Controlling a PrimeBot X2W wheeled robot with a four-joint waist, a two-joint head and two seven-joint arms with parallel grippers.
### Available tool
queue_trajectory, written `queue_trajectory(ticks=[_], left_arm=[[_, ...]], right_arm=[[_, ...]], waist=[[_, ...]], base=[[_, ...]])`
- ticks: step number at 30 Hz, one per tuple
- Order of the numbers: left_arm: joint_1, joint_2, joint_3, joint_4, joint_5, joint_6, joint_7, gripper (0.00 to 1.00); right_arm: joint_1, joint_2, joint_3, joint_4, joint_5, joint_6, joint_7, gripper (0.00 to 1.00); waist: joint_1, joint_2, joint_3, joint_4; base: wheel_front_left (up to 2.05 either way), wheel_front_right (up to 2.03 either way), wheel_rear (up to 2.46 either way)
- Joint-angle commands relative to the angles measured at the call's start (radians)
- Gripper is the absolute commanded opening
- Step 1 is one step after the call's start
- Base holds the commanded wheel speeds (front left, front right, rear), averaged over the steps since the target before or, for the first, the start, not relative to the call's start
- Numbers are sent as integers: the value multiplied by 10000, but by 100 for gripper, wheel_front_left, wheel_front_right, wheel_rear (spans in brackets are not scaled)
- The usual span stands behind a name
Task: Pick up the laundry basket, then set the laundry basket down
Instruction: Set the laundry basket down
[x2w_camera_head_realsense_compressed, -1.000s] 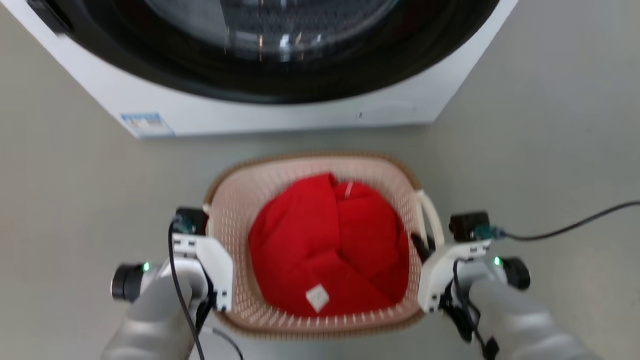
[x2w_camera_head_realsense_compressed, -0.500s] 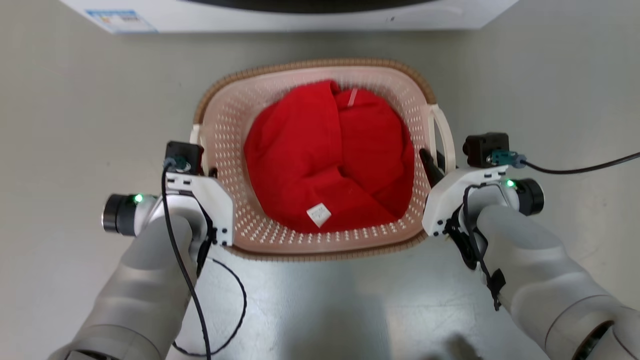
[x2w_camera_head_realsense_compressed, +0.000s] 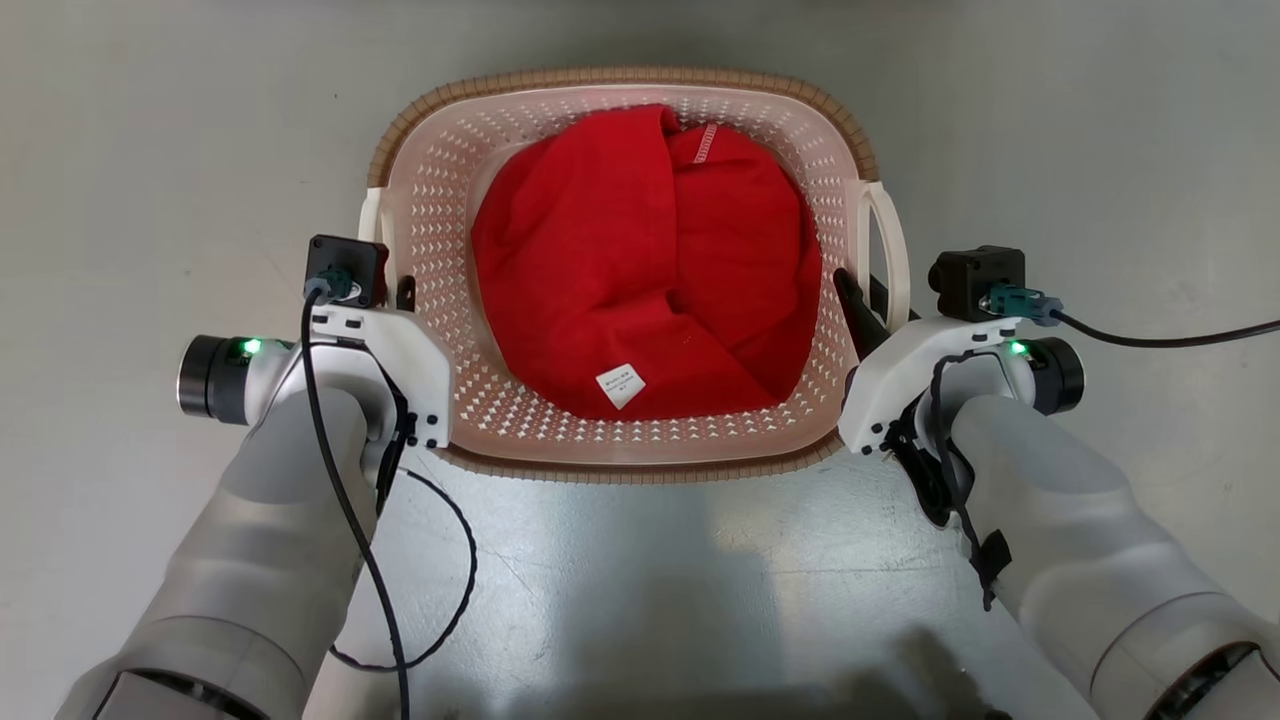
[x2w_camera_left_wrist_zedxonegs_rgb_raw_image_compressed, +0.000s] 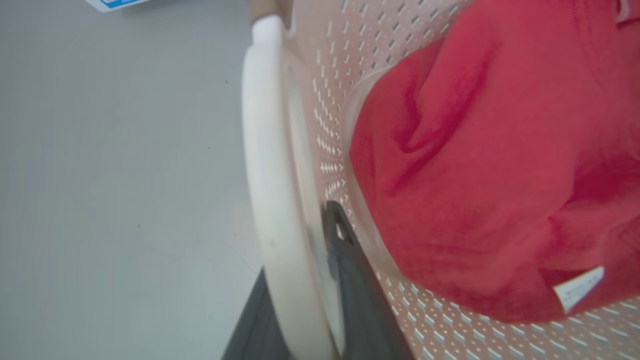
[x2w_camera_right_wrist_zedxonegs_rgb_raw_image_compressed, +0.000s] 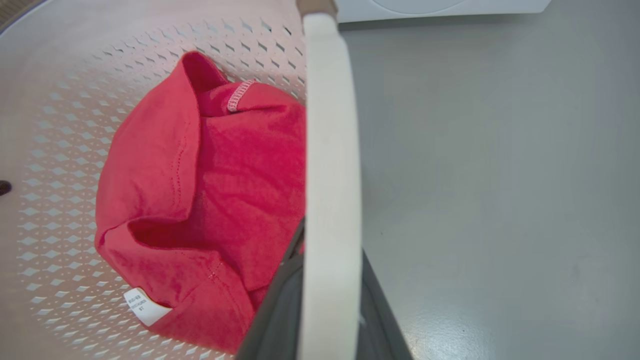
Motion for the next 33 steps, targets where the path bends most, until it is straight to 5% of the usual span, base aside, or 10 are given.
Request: queue_trajectory(ticks=[1,32,33], left_arm=[[-257,474,100,-19,101,266,-150,0],[-811,533,-105,85,-190,346,130,0],[-831,523,-82,86,-228,346,108,2]], right_arm=[[671,245,70,-264,-275,251,-92,0],[495,245,-2018,-234,-1804,251,-93,0],[443,245,-2154,-196,-1829,251,-93,27]], waist=[[-1,0,41,-18],[-1,0,733,7],[-1,0,761,6]], base=[[0,0,0],[0,0,0],[0,0,0]])
